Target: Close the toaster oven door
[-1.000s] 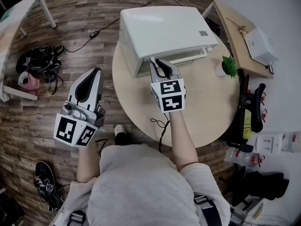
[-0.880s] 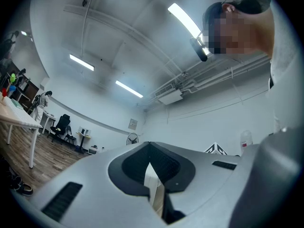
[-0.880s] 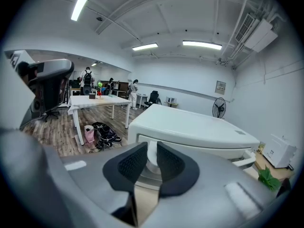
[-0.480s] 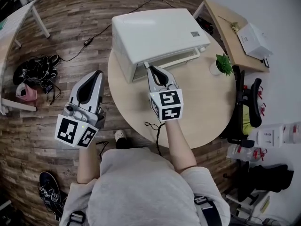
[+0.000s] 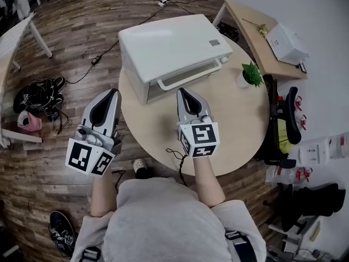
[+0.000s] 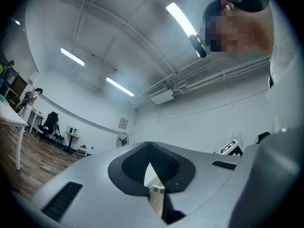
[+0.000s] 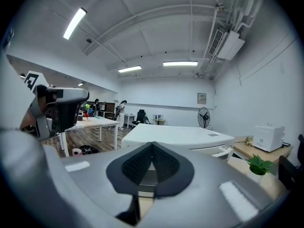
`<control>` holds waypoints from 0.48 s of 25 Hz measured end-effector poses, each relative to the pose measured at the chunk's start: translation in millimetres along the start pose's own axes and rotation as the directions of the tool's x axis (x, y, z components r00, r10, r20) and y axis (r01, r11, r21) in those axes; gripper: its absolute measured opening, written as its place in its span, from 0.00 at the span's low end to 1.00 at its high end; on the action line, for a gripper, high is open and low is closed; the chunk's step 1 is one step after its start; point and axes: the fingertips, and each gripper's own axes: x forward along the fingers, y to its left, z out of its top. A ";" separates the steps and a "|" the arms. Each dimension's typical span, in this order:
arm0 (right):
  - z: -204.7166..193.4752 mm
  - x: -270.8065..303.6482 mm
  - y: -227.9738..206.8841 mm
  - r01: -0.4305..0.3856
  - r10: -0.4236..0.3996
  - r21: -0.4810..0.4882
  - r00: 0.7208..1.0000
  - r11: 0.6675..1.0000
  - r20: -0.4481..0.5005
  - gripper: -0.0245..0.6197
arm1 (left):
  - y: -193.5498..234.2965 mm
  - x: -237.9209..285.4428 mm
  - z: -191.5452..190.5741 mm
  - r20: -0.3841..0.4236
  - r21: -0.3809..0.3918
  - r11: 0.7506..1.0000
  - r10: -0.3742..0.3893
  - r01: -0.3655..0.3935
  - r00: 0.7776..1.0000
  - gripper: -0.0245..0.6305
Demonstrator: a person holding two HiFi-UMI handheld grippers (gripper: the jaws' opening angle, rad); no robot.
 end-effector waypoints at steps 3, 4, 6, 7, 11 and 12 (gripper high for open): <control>5.0 -9.8 -6.2 0.014 -0.014 0.011 1.000 1.000 0.016 0.05 | -4.6 4.1 0.1 0.003 0.001 1.000 -0.009 0.009 1.000 0.05; 7.4 -13.1 -8.0 0.018 -0.018 0.014 1.000 1.000 0.024 0.05 | -6.2 5.3 0.4 0.004 0.003 1.000 -0.012 0.012 1.000 0.05; 13.1 -20.1 -11.8 0.024 -0.025 0.019 0.999 1.000 0.040 0.05 | -9.6 8.1 1.5 0.006 0.004 1.000 -0.016 0.016 1.000 0.05; 16.1 -23.8 -13.9 0.028 -0.029 0.020 0.998 0.999 0.048 0.05 | -11.5 9.4 2.0 0.006 0.005 1.000 -0.018 0.018 1.000 0.05; 28.2 -39.9 -22.2 0.043 -0.044 0.020 0.996 0.999 0.079 0.05 | -20.6 14.1 3.0 0.010 0.009 1.000 -0.030 0.030 0.999 0.05; 31.7 -43.8 -24.6 0.046 -0.048 0.021 0.995 0.999 0.088 0.05 | -23.1 15.5 3.4 0.011 0.010 0.999 -0.034 0.033 0.999 0.05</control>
